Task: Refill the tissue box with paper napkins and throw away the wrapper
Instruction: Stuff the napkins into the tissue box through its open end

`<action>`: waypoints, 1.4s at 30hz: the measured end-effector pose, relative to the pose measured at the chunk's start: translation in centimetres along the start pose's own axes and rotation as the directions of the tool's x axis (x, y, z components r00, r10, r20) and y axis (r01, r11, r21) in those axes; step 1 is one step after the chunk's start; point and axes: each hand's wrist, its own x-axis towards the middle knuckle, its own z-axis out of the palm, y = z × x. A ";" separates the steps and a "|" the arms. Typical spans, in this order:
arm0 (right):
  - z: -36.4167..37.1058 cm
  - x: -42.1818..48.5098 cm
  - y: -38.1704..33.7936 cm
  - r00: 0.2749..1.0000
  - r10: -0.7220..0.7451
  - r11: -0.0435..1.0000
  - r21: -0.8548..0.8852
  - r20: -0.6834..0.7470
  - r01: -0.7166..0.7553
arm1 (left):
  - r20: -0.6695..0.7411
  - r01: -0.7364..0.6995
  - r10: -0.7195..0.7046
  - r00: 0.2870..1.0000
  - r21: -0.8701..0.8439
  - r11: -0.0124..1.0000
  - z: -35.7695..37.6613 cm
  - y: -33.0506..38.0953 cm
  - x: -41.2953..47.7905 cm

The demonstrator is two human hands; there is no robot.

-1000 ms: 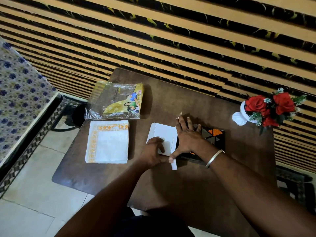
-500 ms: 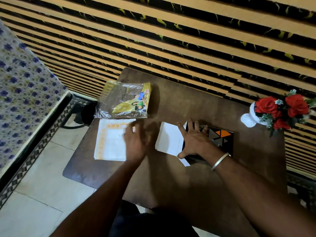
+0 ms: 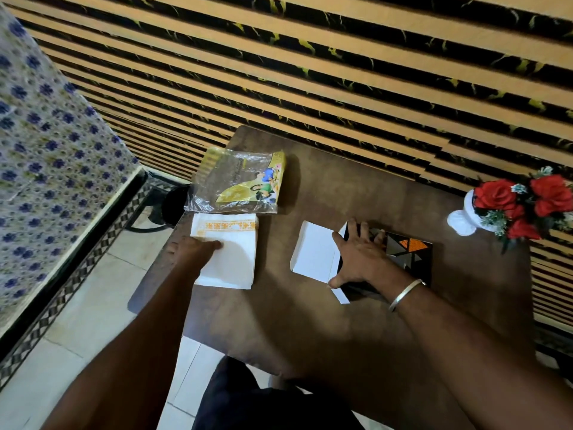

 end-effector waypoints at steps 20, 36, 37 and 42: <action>0.2 0.0 -0.2 1.000 -0.002 1.000 -0.017 0.017 0.003 | 0.418 0.065 0.007 0.909 -0.159 0.985 -2.0 2.8 -4.1; 0.2 -0.2 0.0 1.000 -0.002 0.999 0.035 -0.019 0.003 | 0.695 0.025 0.275 0.665 -0.388 0.921 -2.9 4.9 -5.2; 0.3 -0.2 0.0 1.000 -0.001 0.999 0.036 -0.025 0.002 | 0.701 0.026 0.288 0.653 -0.401 0.916 -2.7 5.3 -5.4; 0.2 -0.1 0.3 1.000 -0.001 0.998 0.070 -0.017 0.002 | 0.737 0.039 0.313 0.600 -0.417 0.908 -0.3 7.1 -6.8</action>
